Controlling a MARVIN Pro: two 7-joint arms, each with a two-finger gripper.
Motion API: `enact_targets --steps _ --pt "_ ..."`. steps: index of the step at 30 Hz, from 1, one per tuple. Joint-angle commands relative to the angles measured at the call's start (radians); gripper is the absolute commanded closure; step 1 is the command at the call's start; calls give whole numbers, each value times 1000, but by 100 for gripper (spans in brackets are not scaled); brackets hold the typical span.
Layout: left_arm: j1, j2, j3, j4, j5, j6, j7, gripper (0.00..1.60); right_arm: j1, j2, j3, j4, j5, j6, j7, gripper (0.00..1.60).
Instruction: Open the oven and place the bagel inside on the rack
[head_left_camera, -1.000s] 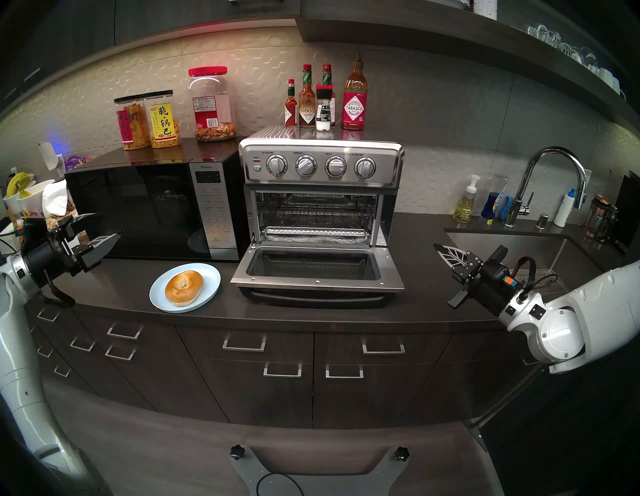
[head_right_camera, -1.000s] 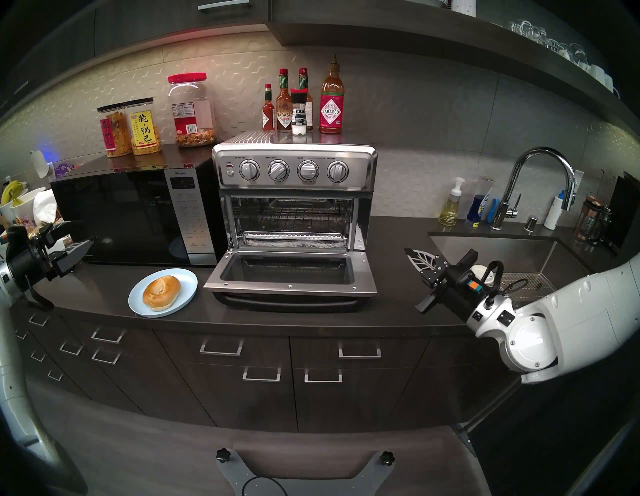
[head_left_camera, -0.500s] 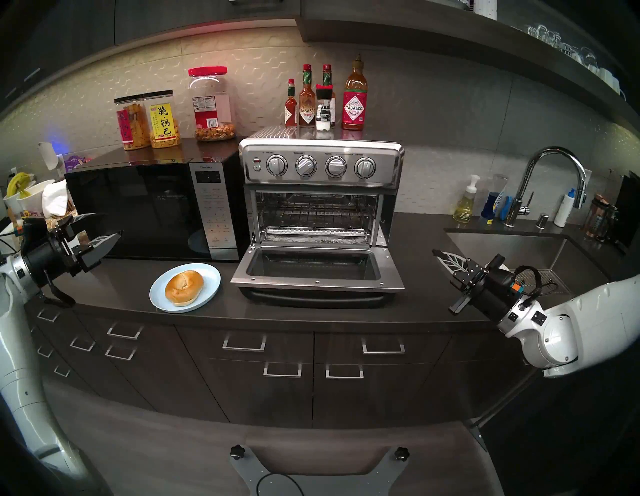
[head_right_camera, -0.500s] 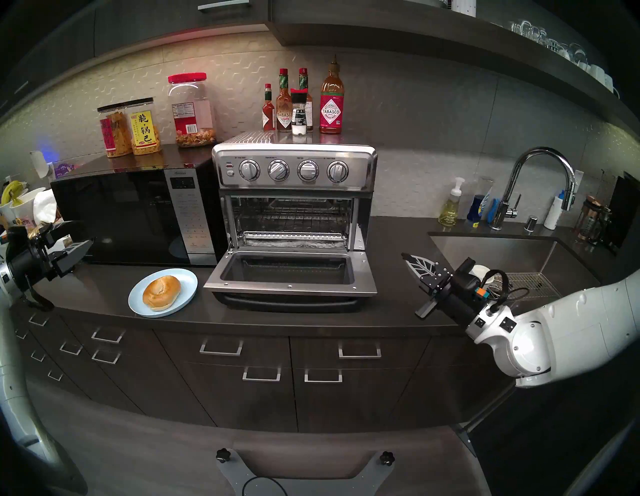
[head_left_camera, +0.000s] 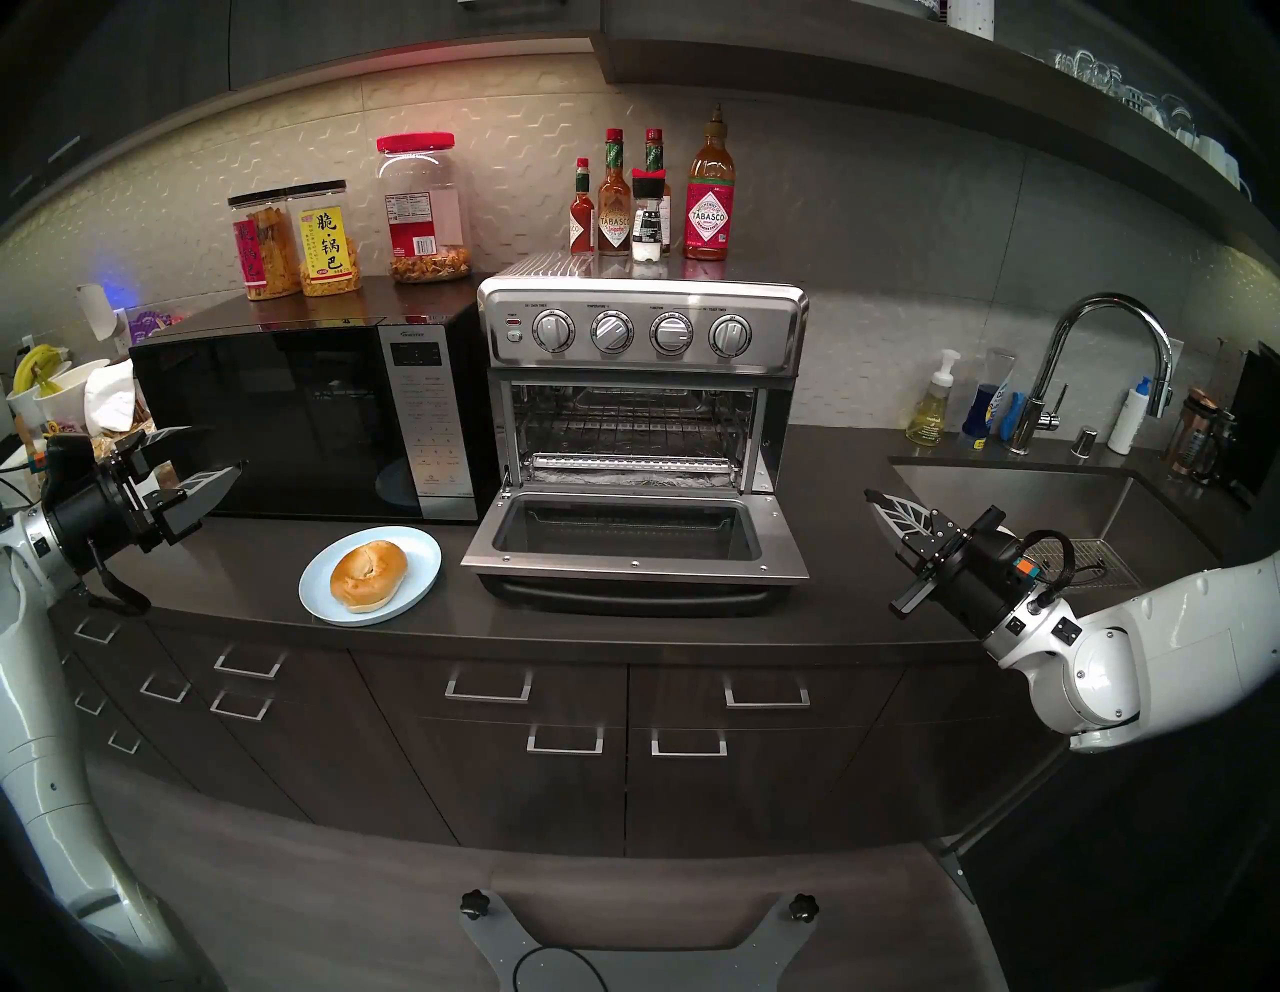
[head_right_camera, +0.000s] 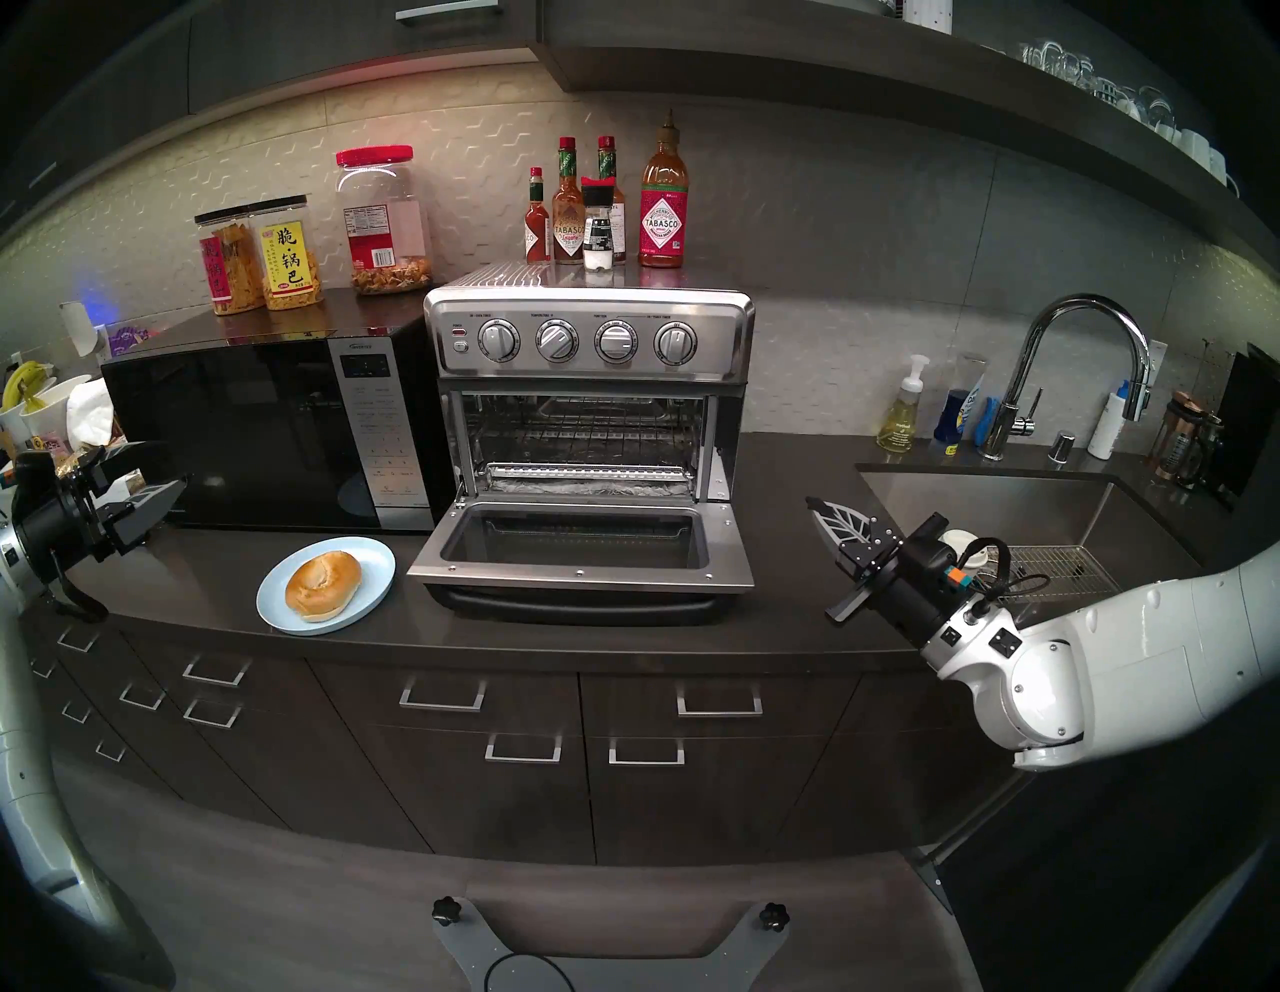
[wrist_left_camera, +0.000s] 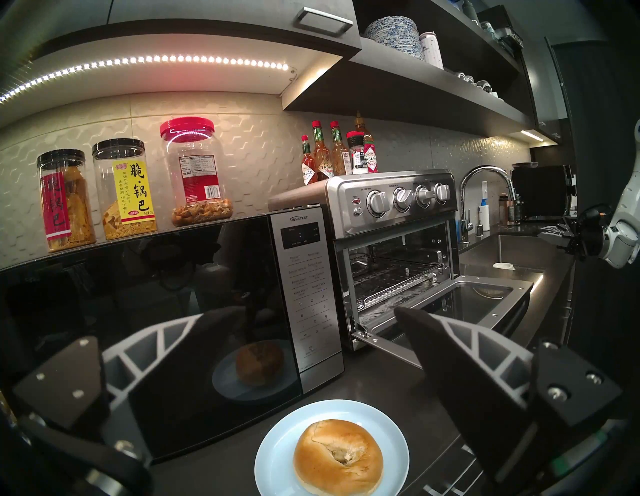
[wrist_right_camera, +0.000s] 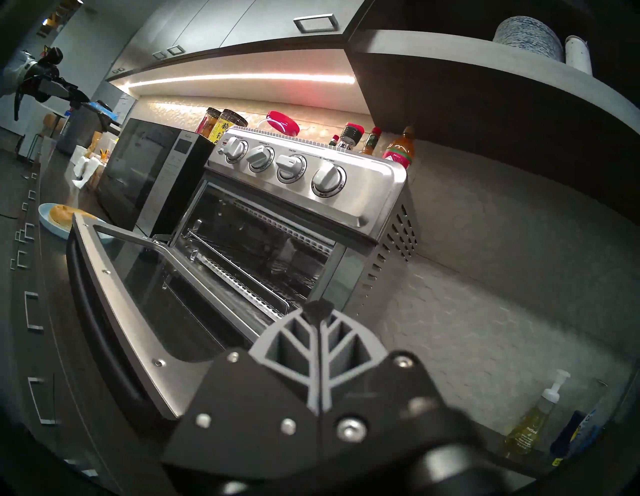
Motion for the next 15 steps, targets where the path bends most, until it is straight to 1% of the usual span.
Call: enact_targets --steps 1,15 --pt "-6 3 -3 -12 -4 -1 -2 0 1 7 24 2 8 -6 -17 160" --pt "-6 3 -3 -12 -4 -1 -2 0 -4 17 36 3 10 -6 -6 160"
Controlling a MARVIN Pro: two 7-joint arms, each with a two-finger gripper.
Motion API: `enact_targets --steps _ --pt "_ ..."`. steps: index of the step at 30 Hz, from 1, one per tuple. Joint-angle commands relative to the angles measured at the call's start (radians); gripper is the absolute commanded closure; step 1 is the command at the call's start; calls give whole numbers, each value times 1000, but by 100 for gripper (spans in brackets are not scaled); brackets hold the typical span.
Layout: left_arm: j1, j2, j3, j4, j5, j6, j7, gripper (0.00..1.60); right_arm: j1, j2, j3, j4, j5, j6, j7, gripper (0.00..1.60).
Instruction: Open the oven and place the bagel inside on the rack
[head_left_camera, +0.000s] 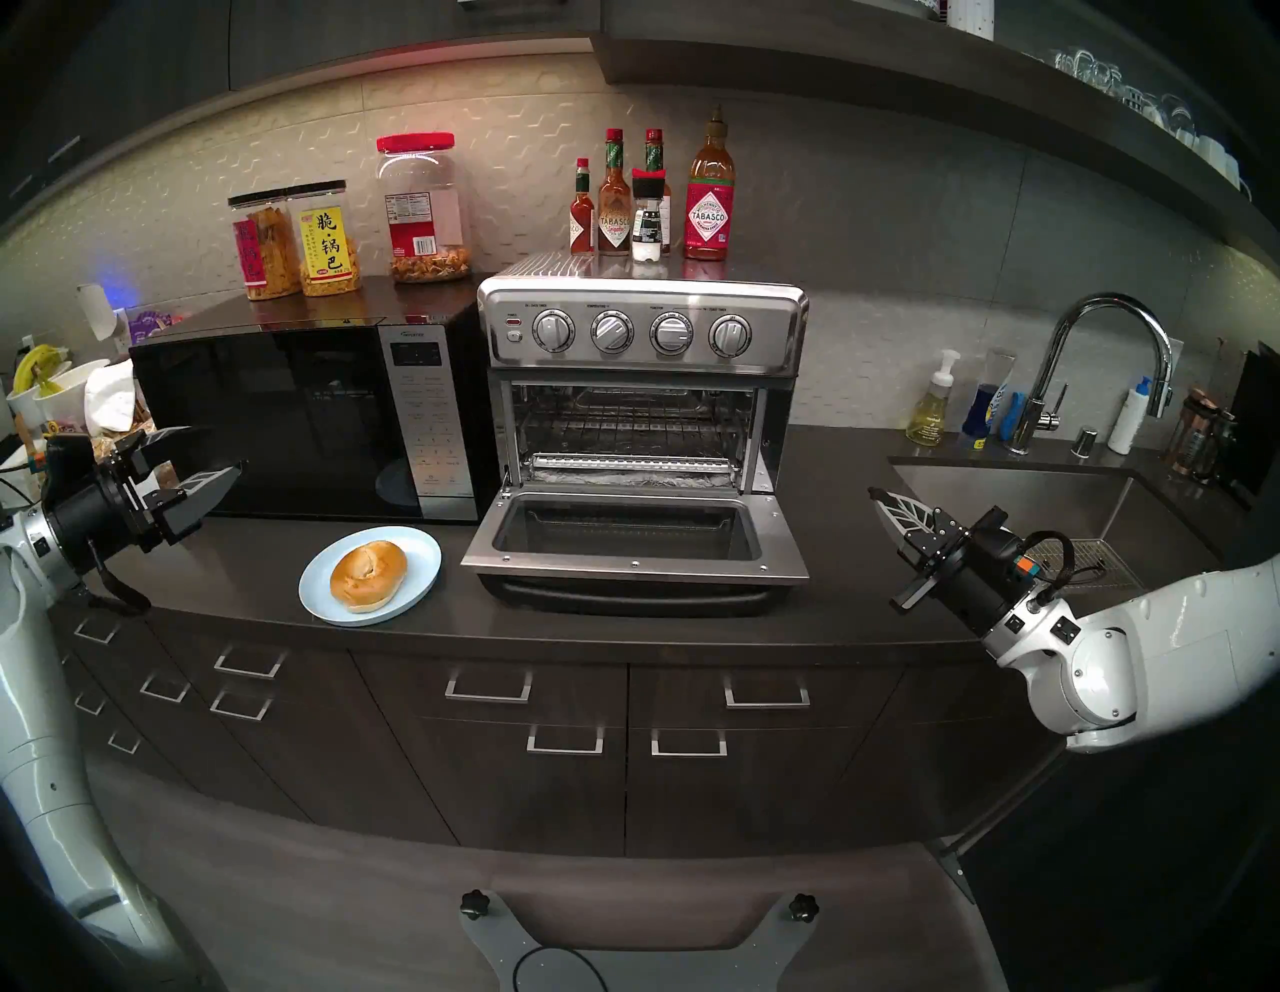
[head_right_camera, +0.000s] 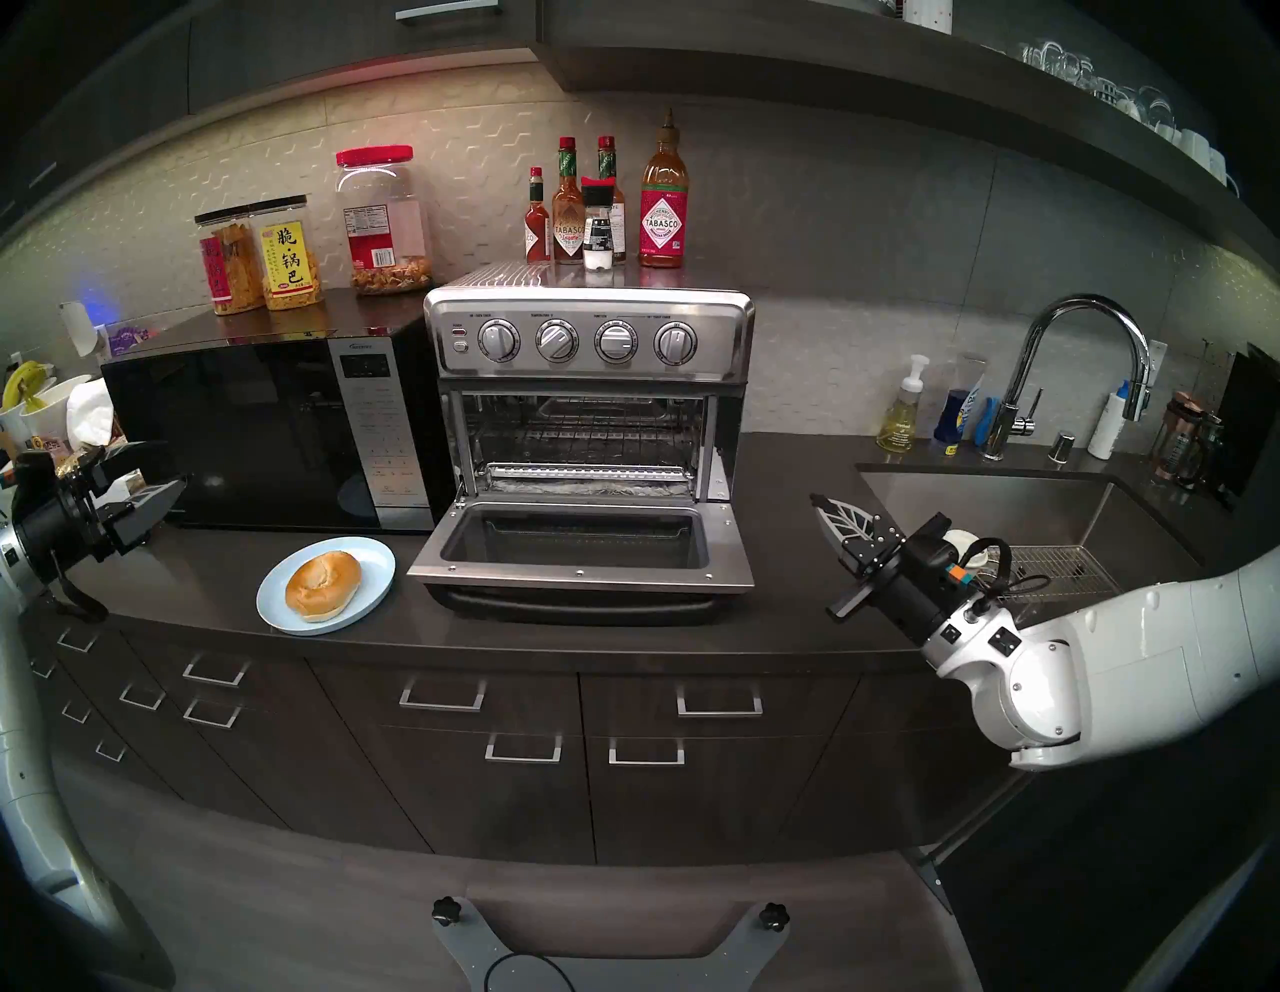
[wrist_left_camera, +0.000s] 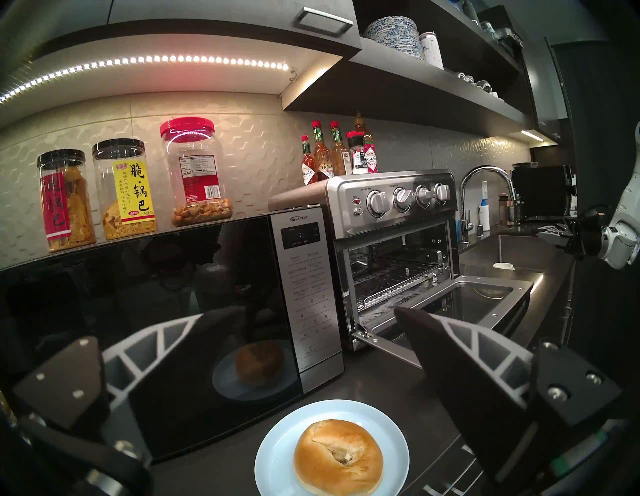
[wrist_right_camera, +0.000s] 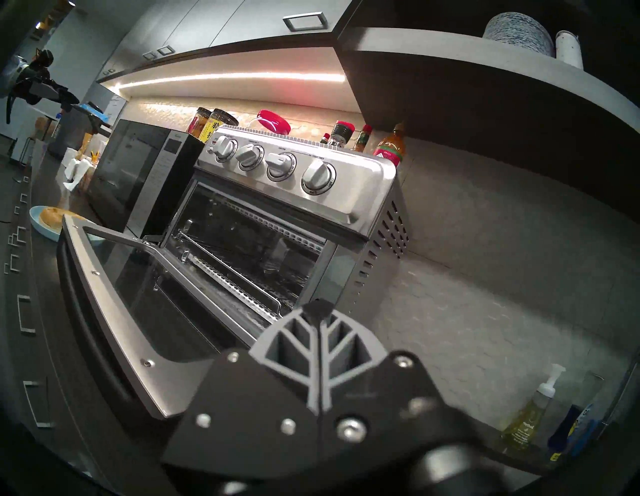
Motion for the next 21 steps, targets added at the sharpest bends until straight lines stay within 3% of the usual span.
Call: enact_targets --steps 1,21 --pt "-6 3 -3 -12 -4 -1 -2 0 7 4 15 -3 -2 -5 -9 160" --pt "-6 3 -3 -12 -4 -1 -2 0 4 10 21 -3 -1 -3 -3 160"
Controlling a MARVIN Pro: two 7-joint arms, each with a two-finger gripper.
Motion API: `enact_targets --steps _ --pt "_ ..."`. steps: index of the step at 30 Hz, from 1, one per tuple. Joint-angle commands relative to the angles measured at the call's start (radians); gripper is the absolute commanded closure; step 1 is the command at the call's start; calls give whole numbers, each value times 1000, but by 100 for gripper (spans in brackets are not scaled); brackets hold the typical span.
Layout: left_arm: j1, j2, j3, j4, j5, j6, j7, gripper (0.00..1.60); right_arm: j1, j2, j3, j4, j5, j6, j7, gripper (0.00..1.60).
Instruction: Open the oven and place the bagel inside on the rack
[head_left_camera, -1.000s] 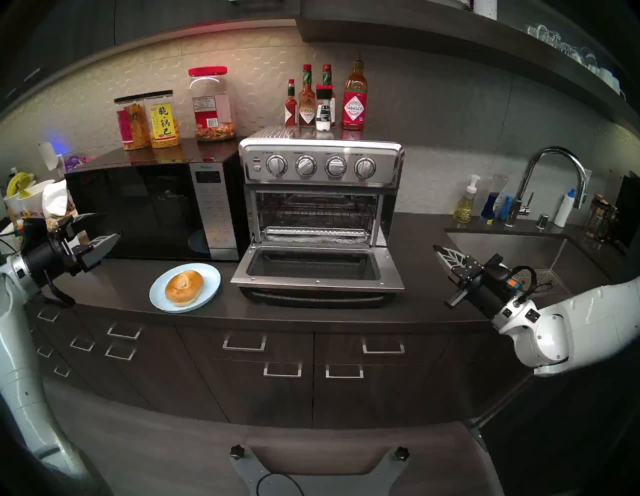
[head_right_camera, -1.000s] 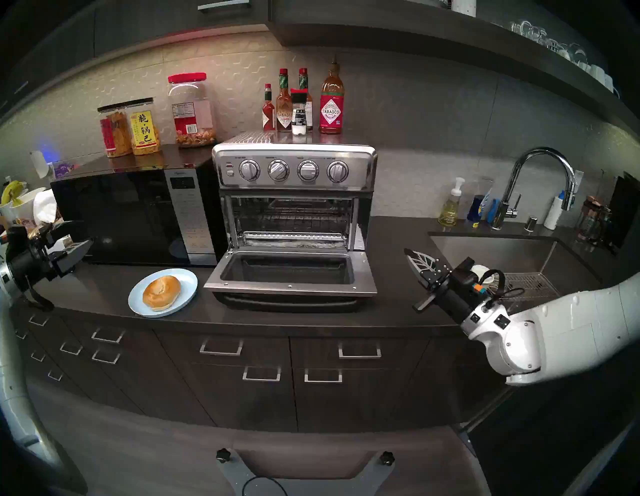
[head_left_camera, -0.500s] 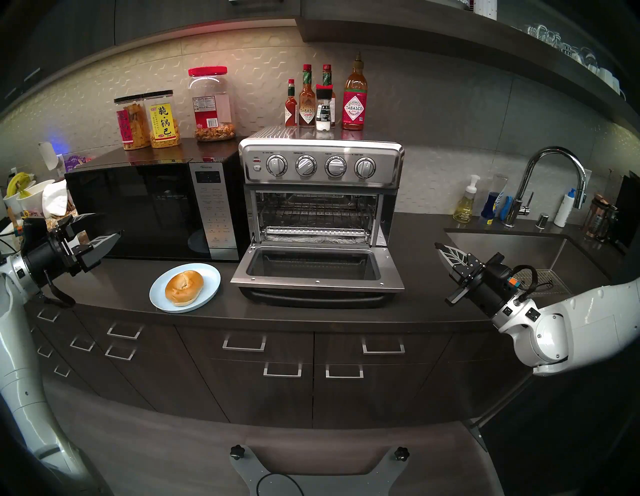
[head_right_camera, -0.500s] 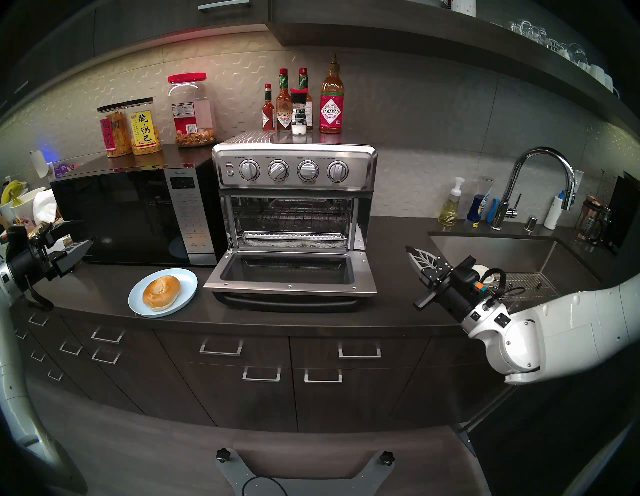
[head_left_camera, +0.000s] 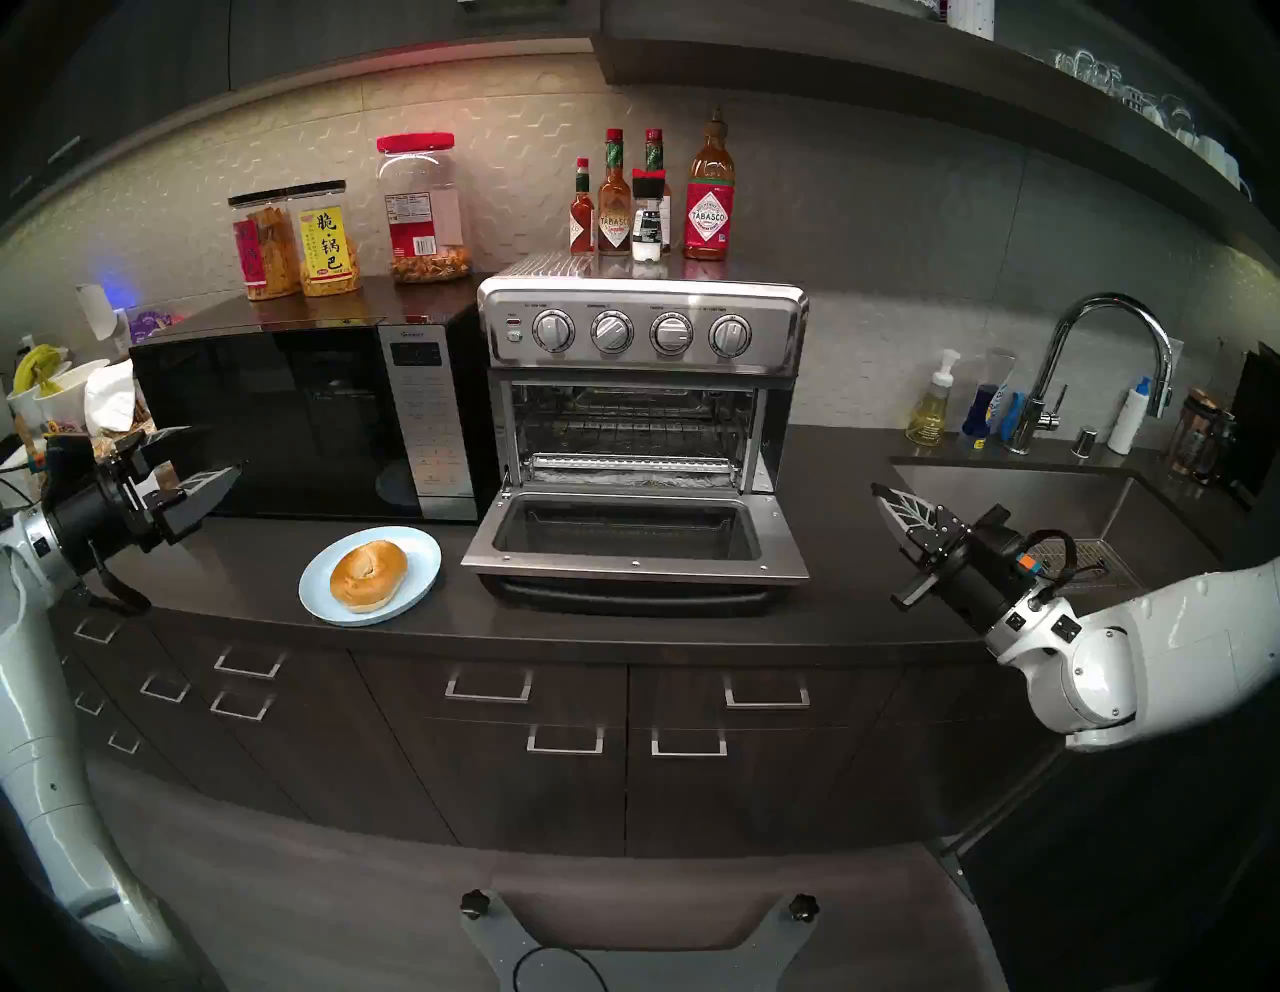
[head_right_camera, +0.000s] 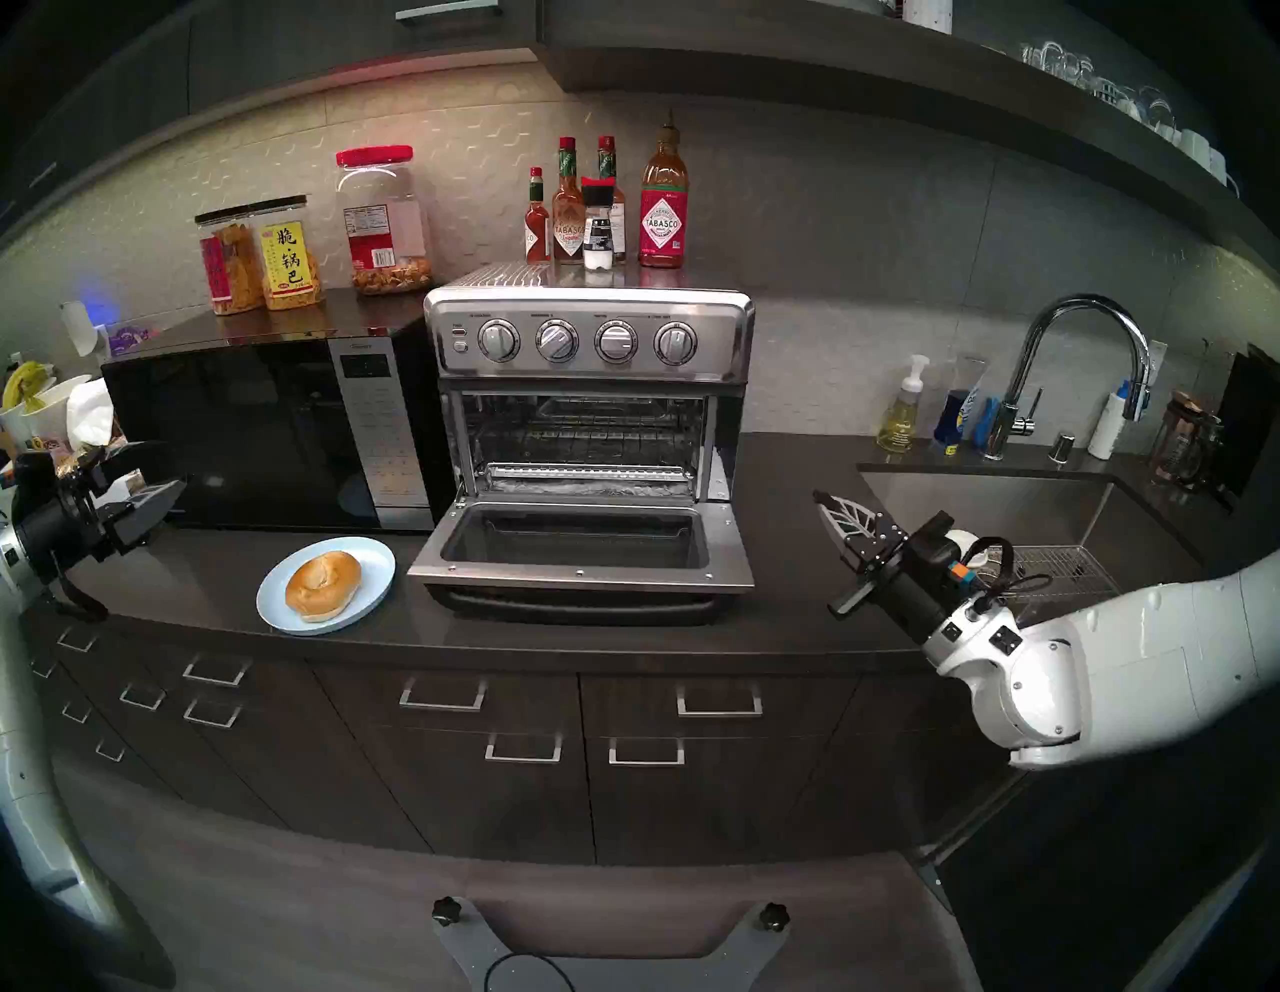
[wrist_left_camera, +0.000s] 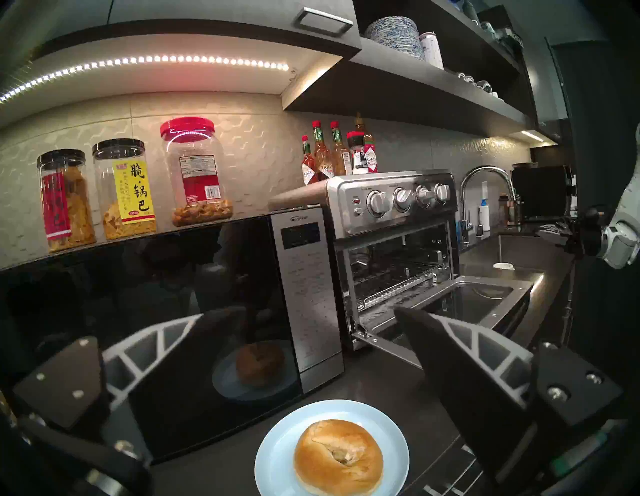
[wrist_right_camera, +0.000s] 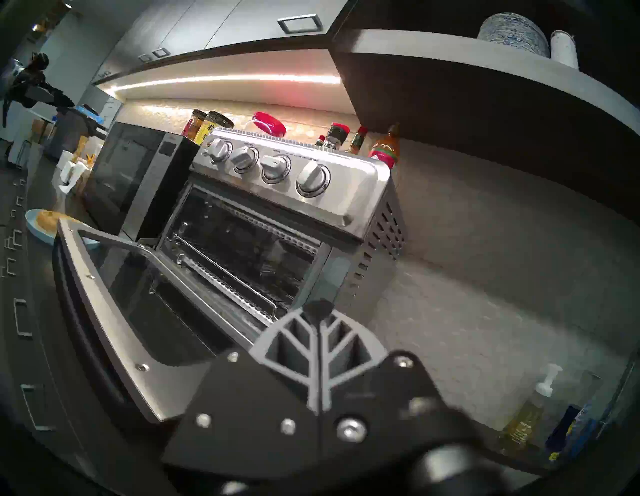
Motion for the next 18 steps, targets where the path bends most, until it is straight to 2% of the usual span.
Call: enact_targets --steps 1,18 --pt "-6 4 -3 -12 -4 -1 -2 0 7 0 12 -3 -4 -3 -4 160" --pt "-6 3 -3 -12 -4 -1 -2 0 6 2 14 -3 -4 -2 -3 160"
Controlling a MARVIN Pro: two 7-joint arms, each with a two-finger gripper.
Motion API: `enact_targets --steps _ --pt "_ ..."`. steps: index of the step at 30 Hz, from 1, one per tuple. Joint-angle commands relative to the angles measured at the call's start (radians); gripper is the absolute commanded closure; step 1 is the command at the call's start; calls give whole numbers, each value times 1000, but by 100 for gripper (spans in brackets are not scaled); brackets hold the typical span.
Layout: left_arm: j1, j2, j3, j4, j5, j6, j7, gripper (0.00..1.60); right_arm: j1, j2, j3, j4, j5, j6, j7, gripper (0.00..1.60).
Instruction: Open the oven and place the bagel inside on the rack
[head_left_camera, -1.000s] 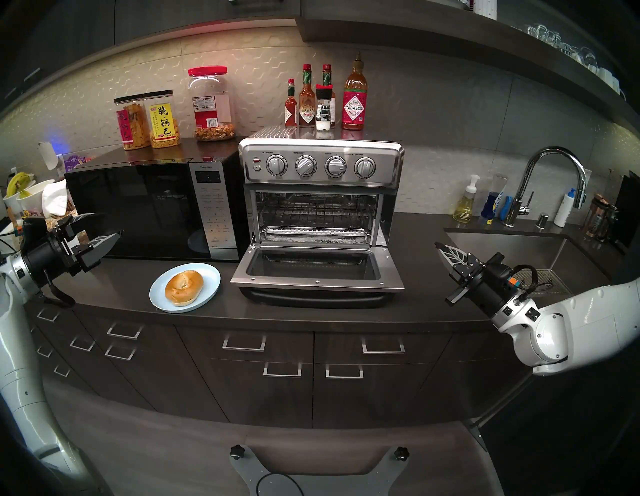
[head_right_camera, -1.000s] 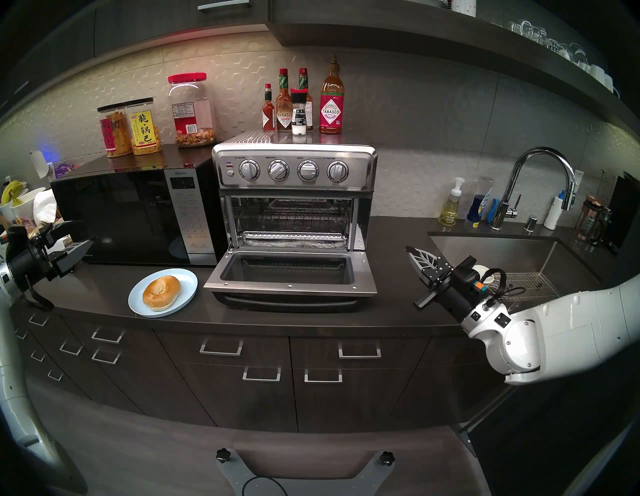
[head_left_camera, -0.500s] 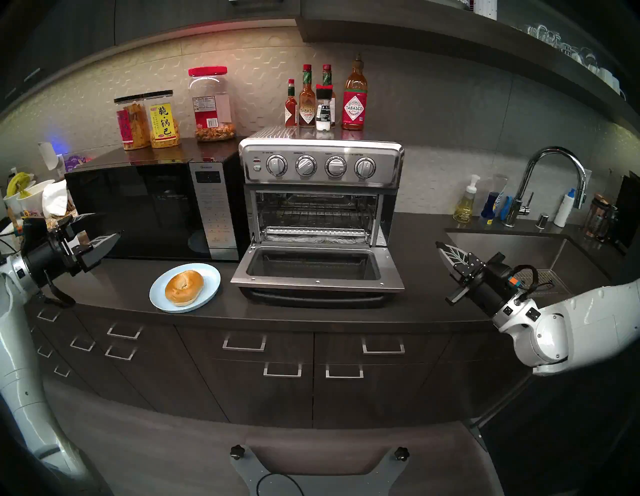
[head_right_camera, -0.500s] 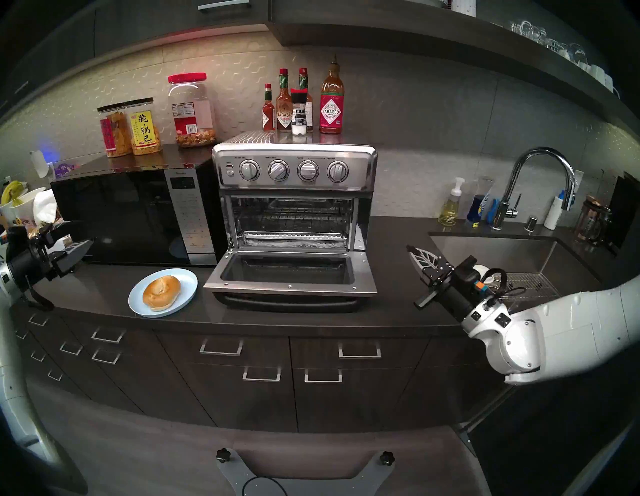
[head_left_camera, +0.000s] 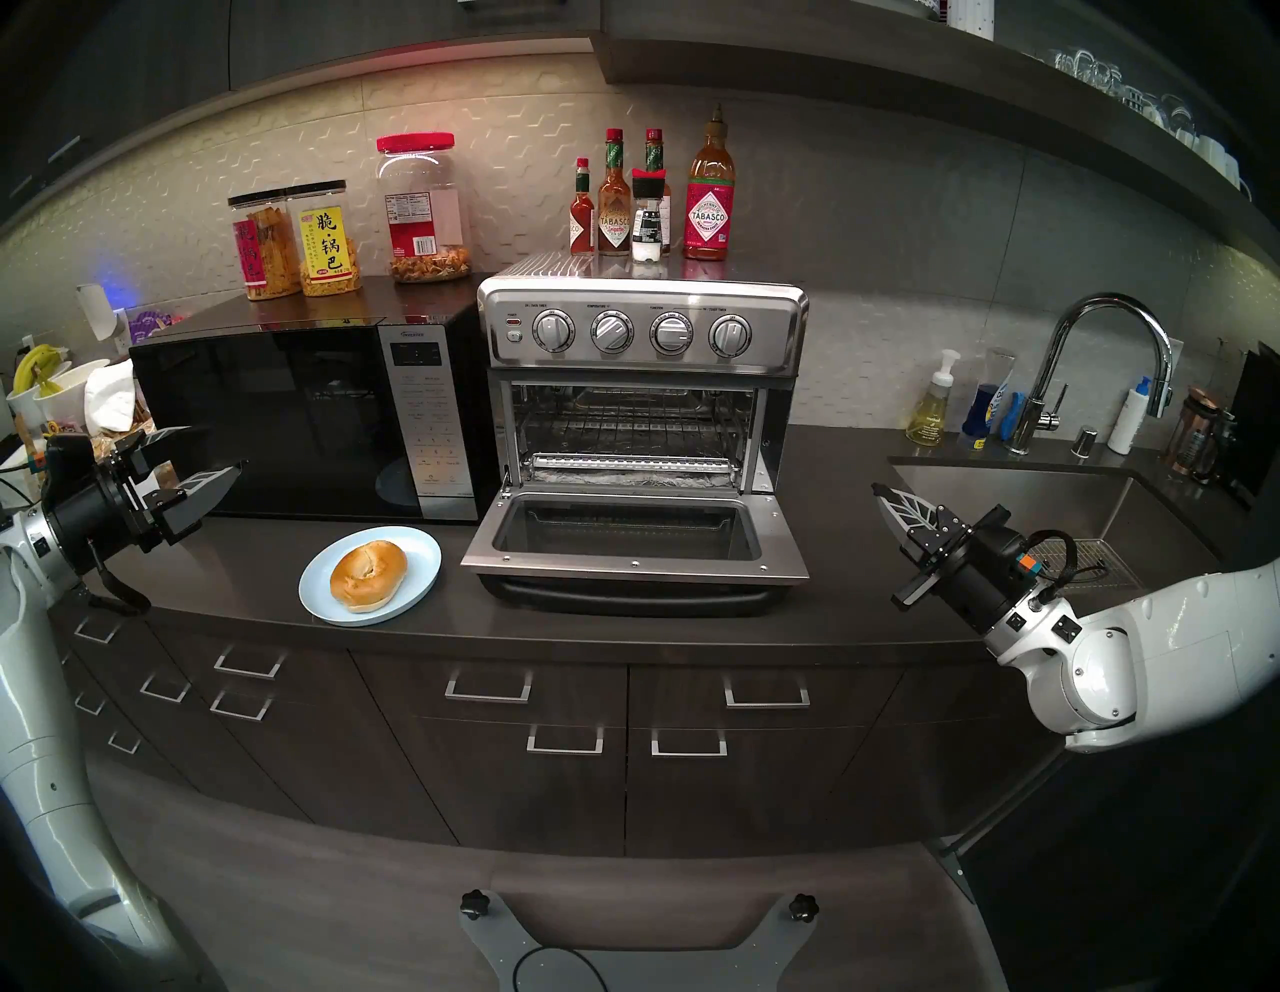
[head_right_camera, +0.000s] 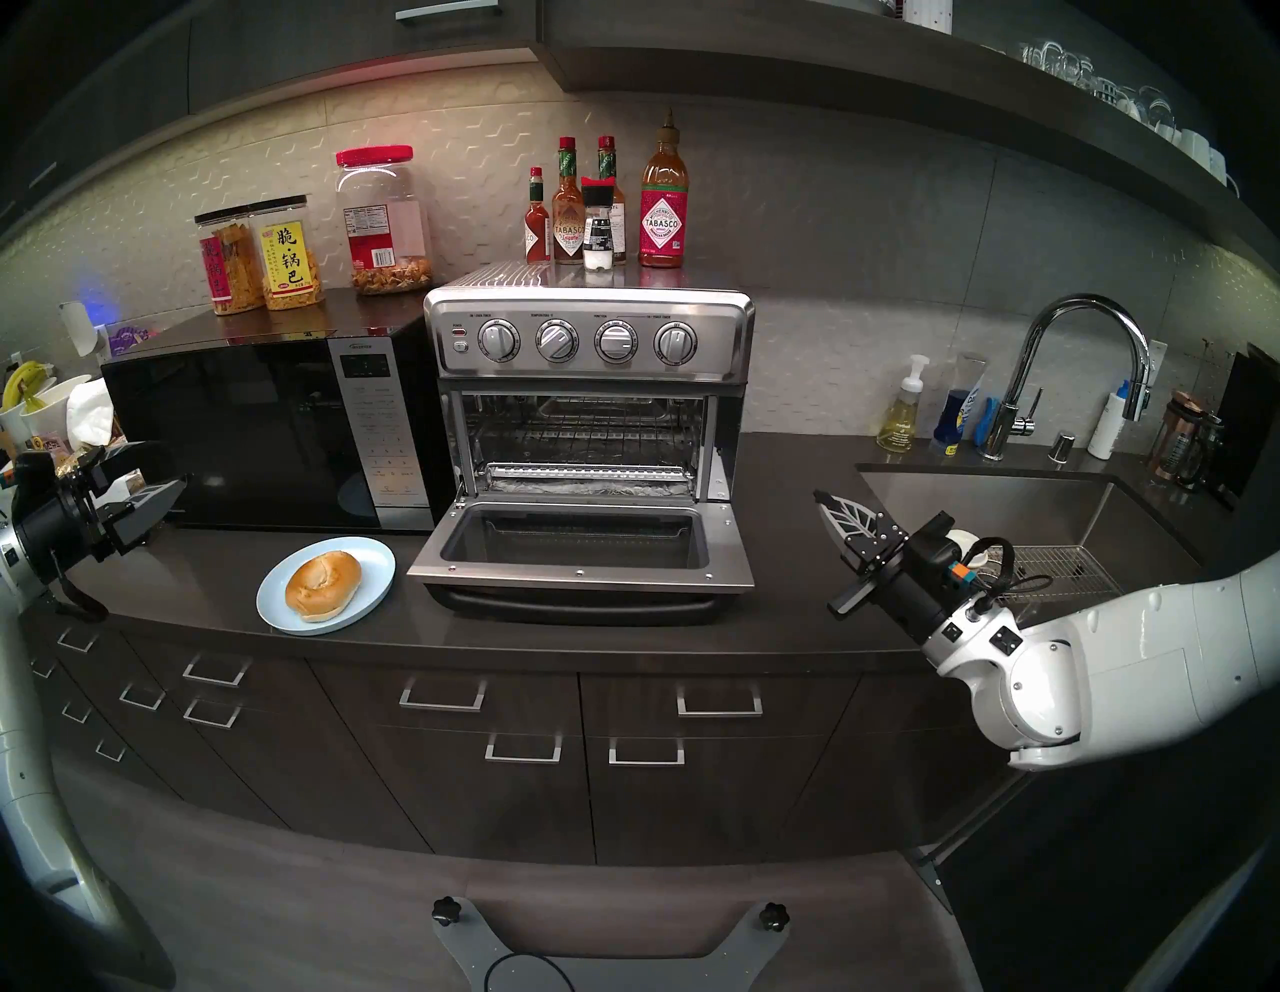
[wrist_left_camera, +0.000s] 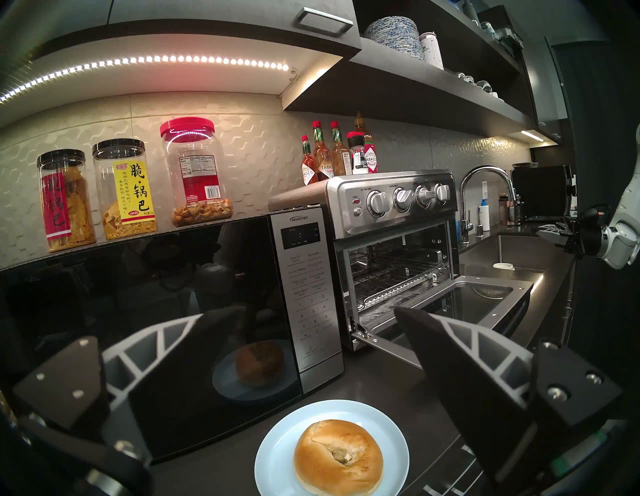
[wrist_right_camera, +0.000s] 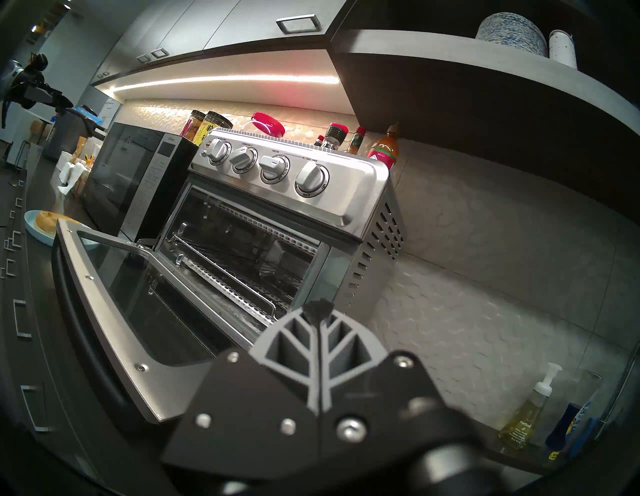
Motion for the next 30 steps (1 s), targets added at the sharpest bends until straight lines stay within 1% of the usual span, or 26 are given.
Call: enact_targets --steps 1,11,12,13,14,18,22,24,25,27,30 --pt "-5 4 -3 -12 -4 -1 -2 0 8 -2 11 -2 -3 -2 -3 160" --pt "-6 3 -3 -12 -4 -1 -2 0 8 -1 12 -2 -4 -1 -2 160" --pt "-9 -4 -5 -14 -7 9 6 0 8 -1 12 -2 -4 -1 -2 160" --pt "-14 -10 -5 -13 -10 1 8 0 8 -1 12 -2 -4 -1 -2 160" --pt "-20 -18 -7 -14 -11 6 18 0 8 -1 12 -2 -4 -1 -2 160" --pt "-33 -21 -5 -3 -15 7 24 0 8 -1 12 -2 -4 -1 -2 160" --pt "-37 6 11 16 -13 5 3 0 8 -1 13 -2 -4 -1 -2 160" --pt "-37 8 12 17 -13 8 1 0 8 -1 13 -2 -4 -1 -2 160" --pt "-37 12 15 22 -14 -3 -6 0 7 -1 13 -2 -4 -1 -2 160" --pt "-28 37 21 28 -3 4 -21 0 7 -1 13 -2 -4 -1 -2 160" --pt "-24 47 15 29 0 13 -28 0 7 -1 13 -2 -4 -1 -2 160"
